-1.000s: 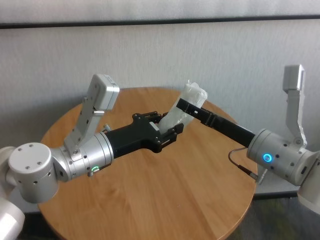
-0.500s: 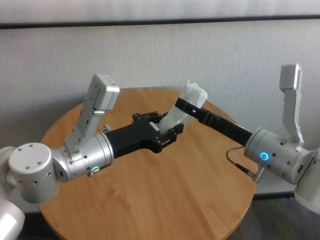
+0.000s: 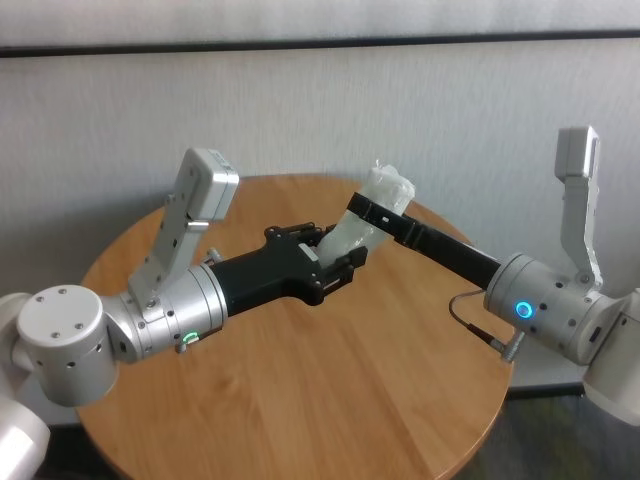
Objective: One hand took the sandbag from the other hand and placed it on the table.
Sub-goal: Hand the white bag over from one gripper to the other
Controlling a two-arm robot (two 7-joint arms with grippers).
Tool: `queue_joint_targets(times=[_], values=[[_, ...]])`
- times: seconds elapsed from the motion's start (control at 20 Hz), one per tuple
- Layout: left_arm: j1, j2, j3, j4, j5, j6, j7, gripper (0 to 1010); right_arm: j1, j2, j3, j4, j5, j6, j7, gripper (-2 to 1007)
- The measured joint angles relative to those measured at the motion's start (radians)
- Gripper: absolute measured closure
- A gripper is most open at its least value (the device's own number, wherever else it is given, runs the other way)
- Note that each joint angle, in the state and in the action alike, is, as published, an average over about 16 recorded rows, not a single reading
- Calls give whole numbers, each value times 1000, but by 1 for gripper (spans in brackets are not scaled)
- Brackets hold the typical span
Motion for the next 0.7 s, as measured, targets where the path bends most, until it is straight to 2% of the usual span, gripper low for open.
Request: queue_joint_targets(times=[0.4, 0.7], values=[[0, 0, 0, 0, 0, 0, 0, 568, 8, 2, -10, 5, 1, -11, 3, 5], [0, 0, 0, 0, 0, 0, 0, 568, 9, 2, -11, 5, 1, -12, 4, 61]])
